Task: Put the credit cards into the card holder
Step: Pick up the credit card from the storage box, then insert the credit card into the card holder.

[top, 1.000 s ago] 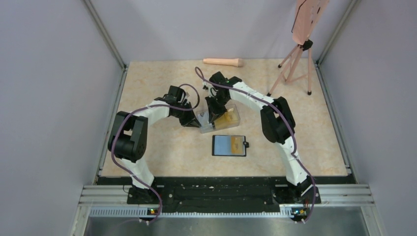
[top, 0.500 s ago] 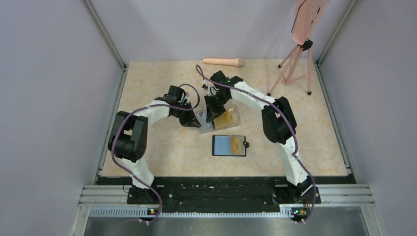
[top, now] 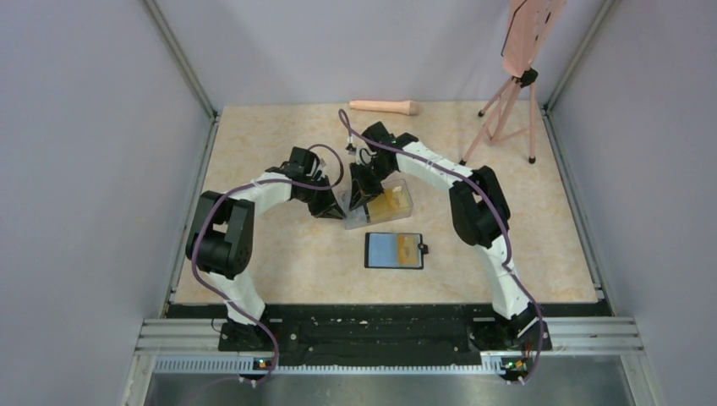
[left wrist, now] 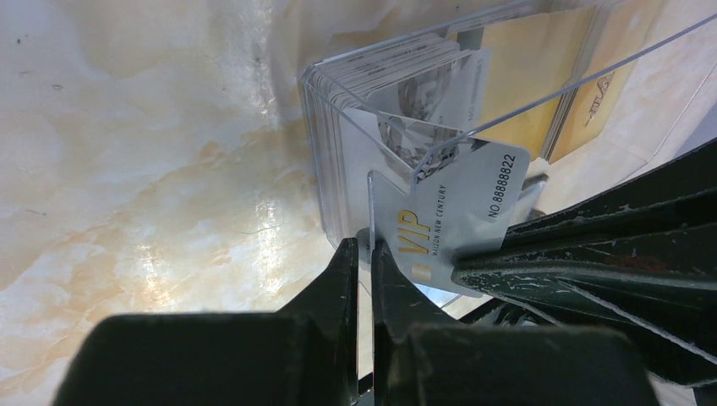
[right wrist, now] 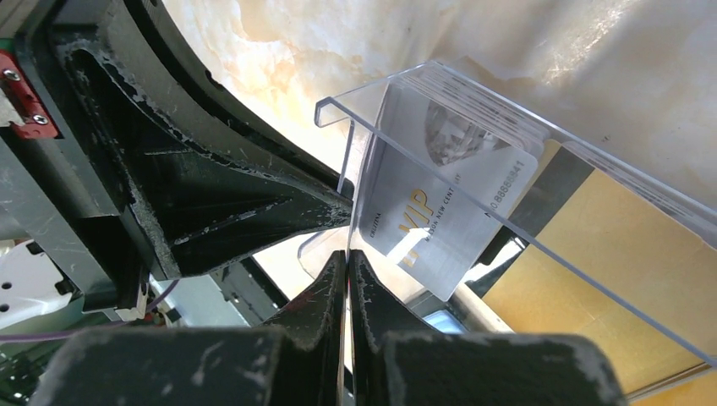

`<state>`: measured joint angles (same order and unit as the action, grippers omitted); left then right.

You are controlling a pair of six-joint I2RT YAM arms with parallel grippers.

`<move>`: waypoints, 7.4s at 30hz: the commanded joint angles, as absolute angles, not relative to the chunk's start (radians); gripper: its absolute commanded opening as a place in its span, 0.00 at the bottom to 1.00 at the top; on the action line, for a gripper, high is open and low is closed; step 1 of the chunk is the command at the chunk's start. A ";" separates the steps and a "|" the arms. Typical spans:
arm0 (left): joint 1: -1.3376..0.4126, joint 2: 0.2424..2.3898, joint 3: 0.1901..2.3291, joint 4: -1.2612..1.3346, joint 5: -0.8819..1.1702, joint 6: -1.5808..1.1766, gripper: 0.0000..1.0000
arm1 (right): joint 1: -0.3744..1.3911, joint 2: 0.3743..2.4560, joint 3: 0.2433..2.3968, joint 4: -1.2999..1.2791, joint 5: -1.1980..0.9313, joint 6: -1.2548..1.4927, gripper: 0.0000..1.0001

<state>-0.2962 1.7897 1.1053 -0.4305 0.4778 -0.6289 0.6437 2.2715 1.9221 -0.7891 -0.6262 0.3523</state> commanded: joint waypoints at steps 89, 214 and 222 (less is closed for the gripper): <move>-0.599 1.669 0.933 -0.370 0.407 -0.765 0.14 | 0.366 1.342 0.706 -0.113 -0.653 0.693 0.00; -0.594 1.806 1.066 -0.472 0.374 -0.684 0.06 | 0.352 1.580 0.573 0.142 -0.813 0.672 0.00; -0.595 1.809 1.051 -0.458 0.380 -0.700 0.03 | 0.374 1.639 0.569 0.153 -0.817 0.676 0.00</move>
